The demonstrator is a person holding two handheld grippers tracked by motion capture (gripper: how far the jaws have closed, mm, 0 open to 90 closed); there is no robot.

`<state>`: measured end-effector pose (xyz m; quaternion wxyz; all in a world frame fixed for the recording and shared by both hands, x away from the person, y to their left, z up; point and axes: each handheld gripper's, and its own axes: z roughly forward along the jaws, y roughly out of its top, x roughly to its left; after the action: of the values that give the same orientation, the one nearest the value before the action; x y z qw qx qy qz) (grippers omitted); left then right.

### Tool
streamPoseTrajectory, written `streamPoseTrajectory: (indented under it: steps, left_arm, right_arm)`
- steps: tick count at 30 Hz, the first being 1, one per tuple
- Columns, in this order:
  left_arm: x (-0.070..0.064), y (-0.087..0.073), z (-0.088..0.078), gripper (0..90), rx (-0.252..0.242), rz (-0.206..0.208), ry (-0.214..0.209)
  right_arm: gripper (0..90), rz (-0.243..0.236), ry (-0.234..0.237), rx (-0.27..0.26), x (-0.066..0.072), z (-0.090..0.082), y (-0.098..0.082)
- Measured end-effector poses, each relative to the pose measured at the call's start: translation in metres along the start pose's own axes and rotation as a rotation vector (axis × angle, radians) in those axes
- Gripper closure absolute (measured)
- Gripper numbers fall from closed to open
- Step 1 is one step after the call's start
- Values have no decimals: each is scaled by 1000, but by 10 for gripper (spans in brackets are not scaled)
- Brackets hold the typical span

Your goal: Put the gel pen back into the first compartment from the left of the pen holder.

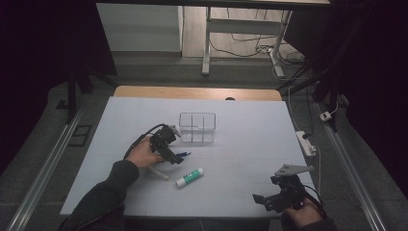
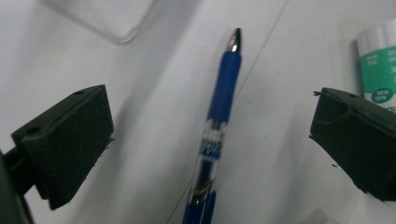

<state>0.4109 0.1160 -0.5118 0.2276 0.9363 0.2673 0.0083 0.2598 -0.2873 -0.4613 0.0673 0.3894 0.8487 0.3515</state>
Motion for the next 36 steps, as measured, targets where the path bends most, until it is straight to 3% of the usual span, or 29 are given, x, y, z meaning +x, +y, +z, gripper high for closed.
streamPoseTrajectory:
  steps: [7,9,11,13,19,25,27,36]
  left_arm:
    - [-10,9,10,245,64,81,49]
    - [-11,10,8,312,65,80,42]
    - [-10,12,6,453,70,80,47]
    - [-11,13,6,497,73,91,44]
    - [-15,18,5,753,93,109,40]
    - [-15,18,5,797,95,100,31]
    - [-14,17,4,799,78,97,52]
    - [-9,13,-20,801,-91,58,41]
  right_arm:
    - [0,-1,3,2,0,0,0]
    - [0,0,5,3,0,0,0]
    - [0,0,6,3,0,0,0]
    - [0,-1,6,6,0,0,0]
    - [0,-1,8,9,-1,1,0]
    - [0,0,10,10,-1,1,0]
    - [0,1,10,9,-1,1,0]
    - [0,5,14,9,-1,0,0]
